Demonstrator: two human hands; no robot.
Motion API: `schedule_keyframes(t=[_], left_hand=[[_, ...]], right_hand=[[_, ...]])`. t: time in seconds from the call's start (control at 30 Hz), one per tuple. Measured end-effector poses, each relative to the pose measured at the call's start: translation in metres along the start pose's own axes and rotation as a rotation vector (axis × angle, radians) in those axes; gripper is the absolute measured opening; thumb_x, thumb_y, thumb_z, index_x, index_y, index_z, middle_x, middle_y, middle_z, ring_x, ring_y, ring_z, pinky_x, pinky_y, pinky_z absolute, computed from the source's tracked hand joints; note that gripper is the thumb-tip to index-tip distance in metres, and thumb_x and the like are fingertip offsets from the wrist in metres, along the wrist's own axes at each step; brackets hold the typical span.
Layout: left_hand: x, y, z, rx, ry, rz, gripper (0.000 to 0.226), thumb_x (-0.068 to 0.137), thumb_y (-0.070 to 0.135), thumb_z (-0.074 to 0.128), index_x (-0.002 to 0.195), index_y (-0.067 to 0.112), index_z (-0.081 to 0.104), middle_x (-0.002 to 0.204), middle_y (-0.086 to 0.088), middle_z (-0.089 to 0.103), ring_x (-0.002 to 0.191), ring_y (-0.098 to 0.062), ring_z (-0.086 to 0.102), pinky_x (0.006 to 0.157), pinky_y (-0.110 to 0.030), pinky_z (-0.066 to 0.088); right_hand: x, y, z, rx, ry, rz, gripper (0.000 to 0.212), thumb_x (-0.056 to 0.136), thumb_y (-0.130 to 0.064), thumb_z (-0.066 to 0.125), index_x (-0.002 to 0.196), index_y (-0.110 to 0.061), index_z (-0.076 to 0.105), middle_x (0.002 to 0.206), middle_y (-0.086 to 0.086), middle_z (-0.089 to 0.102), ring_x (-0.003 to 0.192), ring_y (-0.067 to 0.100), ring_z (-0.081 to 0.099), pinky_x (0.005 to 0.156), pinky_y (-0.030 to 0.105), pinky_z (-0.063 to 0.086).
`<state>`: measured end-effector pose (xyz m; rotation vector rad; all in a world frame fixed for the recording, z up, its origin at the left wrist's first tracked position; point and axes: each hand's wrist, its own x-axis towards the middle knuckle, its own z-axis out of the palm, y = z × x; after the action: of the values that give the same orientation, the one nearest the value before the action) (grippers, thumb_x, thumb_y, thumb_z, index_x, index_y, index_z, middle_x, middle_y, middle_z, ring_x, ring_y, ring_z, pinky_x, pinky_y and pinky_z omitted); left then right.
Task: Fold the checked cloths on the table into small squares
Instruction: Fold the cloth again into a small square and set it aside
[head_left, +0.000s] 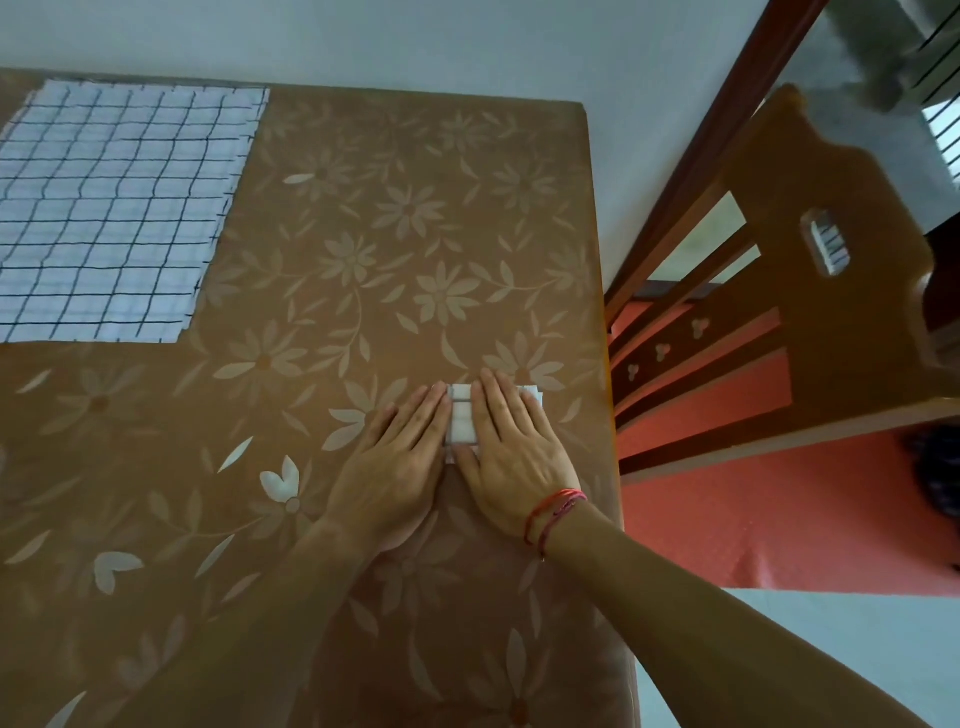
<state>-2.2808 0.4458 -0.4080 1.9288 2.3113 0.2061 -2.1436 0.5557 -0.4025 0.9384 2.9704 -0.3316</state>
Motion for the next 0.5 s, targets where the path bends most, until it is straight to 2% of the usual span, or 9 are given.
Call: schedule_keyframes(t=[0.1, 0.23, 0.3, 0.4, 0.47, 0.5], left_hand=[[0.000, -0.001, -0.002, -0.006, -0.015, -0.019, 0.053, 0.104, 0.029, 0.017, 0.153, 0.009, 0.022, 0.162, -0.003, 0.016, 0.150, -0.014, 0.009, 0.120, -0.040, 0.019], [0.001, 0.003, -0.004, -0.021, -0.023, -0.050, 0.052, 0.104, 0.025, 0.026, 0.153, 0.008, 0.025, 0.161, -0.004, 0.019, 0.149, -0.016, 0.013, 0.119, -0.041, 0.022], [0.003, 0.005, -0.008, -0.065, -0.047, -0.051, 0.053, 0.104, 0.026, 0.022, 0.154, 0.010, 0.019, 0.162, -0.001, 0.012, 0.149, -0.013, 0.006, 0.121, -0.038, 0.016], [0.008, 0.008, -0.019, -0.328, -0.062, -0.122, 0.050, 0.105, 0.019, 0.024, 0.154, 0.013, 0.017, 0.161, 0.005, 0.006, 0.148, -0.005, 0.001, 0.121, -0.028, 0.006], [0.013, 0.011, -0.029, -0.575, 0.004, -0.297, 0.047, 0.104, 0.014, 0.033, 0.152, 0.015, 0.029, 0.157, 0.012, 0.020, 0.145, -0.002, 0.012, 0.116, -0.019, 0.010], [0.016, 0.013, -0.033, -0.705, 0.062, -0.388, 0.044, 0.104, 0.012, 0.034, 0.147, 0.017, 0.039, 0.151, 0.016, 0.032, 0.142, -0.002, 0.022, 0.113, -0.015, 0.015]], right_hand=[[-0.010, 0.022, -0.008, -0.052, -0.047, 0.028, 0.068, 0.100, -0.047, 0.016, 0.154, -0.007, 0.007, 0.162, 0.008, 0.006, 0.149, 0.020, 0.002, 0.121, 0.039, 0.001], [-0.021, 0.041, -0.015, -0.092, -0.059, 0.054, 0.069, 0.100, -0.048, 0.017, 0.154, -0.007, 0.009, 0.161, 0.009, 0.008, 0.149, 0.021, 0.004, 0.121, 0.041, 0.007], [-0.020, 0.038, -0.016, -0.083, -0.081, 0.058, 0.069, 0.100, -0.047, 0.016, 0.154, -0.006, 0.007, 0.162, 0.010, 0.006, 0.149, 0.022, 0.001, 0.122, 0.041, 0.005], [-0.018, 0.037, -0.022, -0.006, -0.122, 0.063, 0.067, 0.101, -0.045, 0.021, 0.154, -0.008, 0.003, 0.162, 0.008, -0.001, 0.149, 0.020, -0.005, 0.121, 0.039, -0.001], [-0.015, 0.037, -0.030, 0.163, -0.114, 0.075, 0.066, 0.101, -0.040, 0.031, 0.154, -0.009, 0.008, 0.162, 0.007, 0.003, 0.149, 0.019, -0.003, 0.122, 0.037, 0.002], [-0.015, 0.036, -0.035, 0.285, -0.055, 0.098, 0.063, 0.099, -0.036, 0.038, 0.152, -0.009, 0.017, 0.160, 0.006, 0.013, 0.149, 0.020, 0.005, 0.122, 0.036, 0.009]])
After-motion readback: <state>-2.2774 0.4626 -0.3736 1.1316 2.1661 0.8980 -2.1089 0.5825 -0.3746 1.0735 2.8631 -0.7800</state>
